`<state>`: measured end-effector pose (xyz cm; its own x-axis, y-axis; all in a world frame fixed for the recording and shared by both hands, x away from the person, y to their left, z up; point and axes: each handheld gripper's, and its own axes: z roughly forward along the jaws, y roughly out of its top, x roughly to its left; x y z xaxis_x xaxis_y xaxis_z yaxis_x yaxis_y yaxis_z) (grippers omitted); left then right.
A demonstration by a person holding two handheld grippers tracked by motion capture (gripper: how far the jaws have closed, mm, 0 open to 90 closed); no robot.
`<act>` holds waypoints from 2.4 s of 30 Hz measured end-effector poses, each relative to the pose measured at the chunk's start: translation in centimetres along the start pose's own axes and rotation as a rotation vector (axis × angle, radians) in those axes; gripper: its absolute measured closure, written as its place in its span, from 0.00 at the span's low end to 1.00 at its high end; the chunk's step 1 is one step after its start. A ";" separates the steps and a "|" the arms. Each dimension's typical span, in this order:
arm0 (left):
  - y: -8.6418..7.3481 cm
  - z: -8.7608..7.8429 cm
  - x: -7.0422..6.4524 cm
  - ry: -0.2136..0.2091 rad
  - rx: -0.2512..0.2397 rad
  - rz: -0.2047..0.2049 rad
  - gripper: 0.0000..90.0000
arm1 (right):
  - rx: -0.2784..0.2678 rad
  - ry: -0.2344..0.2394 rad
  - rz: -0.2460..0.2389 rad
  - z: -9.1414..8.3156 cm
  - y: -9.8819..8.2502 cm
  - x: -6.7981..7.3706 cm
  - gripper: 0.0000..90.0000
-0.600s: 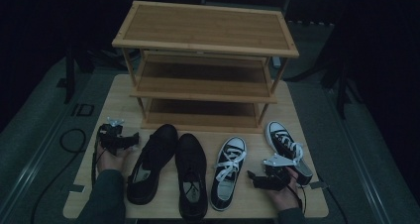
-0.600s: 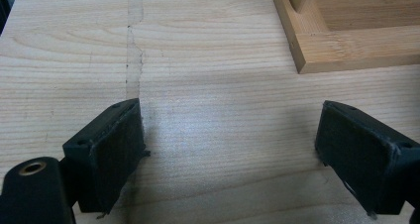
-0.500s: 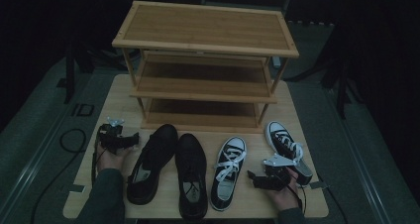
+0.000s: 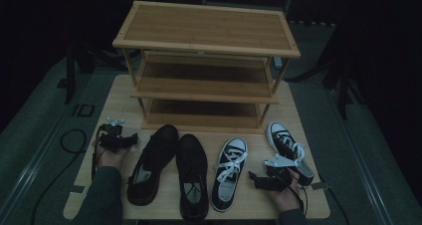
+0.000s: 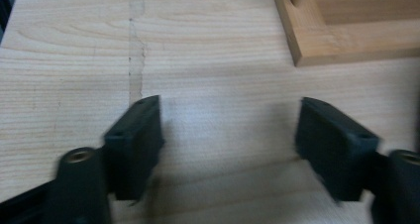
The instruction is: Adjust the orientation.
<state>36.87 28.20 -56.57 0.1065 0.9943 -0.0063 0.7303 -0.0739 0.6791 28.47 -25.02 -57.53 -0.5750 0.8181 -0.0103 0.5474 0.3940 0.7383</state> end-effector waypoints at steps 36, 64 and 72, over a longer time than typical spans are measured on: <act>0.7 -8.0 1.0 -0.195 -0.059 0.108 0.53 | -0.001 -0.007 0.008 0.0 0.0 0.1 0.22; 1.4 -11.8 -1.7 -0.291 -0.065 0.195 0.52 | -0.001 -0.009 0.010 0.0 0.0 0.1 0.22; 1.4 -12.4 -2.4 -0.322 -0.047 0.244 0.51 | -0.001 -0.009 0.010 0.0 0.0 0.1 0.22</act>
<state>29.31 26.69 -46.53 0.4844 0.8725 -0.0648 0.6262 -0.2941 0.7221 28.40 -24.90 -57.54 -0.5638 0.8259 -0.0089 0.5528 0.3854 0.7388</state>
